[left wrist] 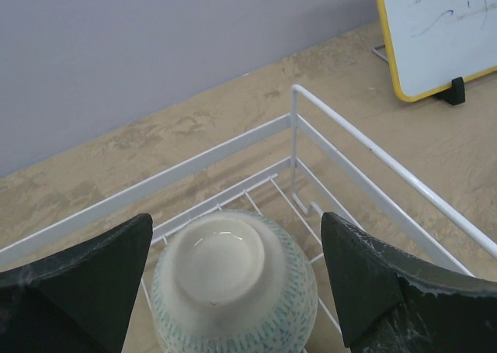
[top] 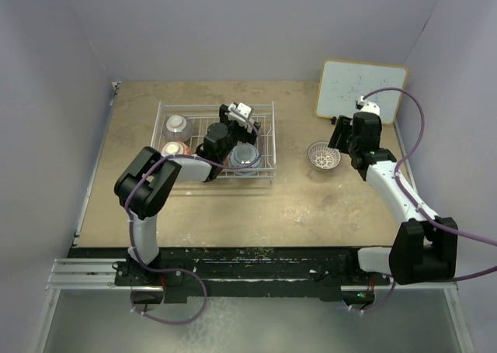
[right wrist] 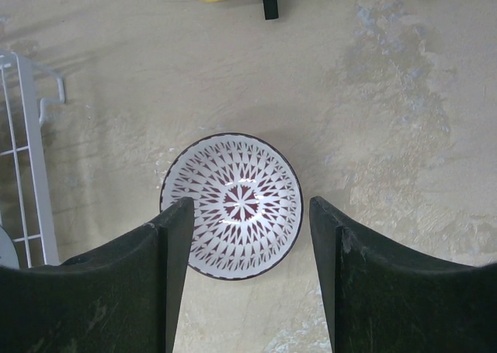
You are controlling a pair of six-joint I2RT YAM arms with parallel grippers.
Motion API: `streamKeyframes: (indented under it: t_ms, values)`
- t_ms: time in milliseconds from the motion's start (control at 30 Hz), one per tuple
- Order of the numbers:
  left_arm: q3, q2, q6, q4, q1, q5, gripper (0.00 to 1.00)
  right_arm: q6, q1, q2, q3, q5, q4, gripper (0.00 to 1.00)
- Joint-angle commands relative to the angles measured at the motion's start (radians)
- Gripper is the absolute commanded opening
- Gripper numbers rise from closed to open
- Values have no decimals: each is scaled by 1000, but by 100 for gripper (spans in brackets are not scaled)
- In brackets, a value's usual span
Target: Unload the bowls from the dish rack
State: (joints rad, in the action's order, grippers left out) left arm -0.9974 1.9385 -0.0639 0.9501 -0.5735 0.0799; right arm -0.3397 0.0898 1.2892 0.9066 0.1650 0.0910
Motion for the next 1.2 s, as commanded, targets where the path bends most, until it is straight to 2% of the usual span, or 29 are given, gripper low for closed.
streamKeyframes:
  t_ms: [0,233,833,1033,1167]
  values:
    - [-57,11,32,67,27,-5,91,18,2,4,-7,8,-37,64]
    - [-47,14,107,35,66,-38,91,21,2,5,-11,4,-43,64]
    - [-60,88,126,-13,68,-73,91,28,2,29,3,-4,-37,64]
    - [-66,107,128,-45,68,-77,81,26,2,27,-10,-10,-47,64]
    - [-56,99,120,-48,69,-73,69,25,2,28,-10,-13,-53,64]
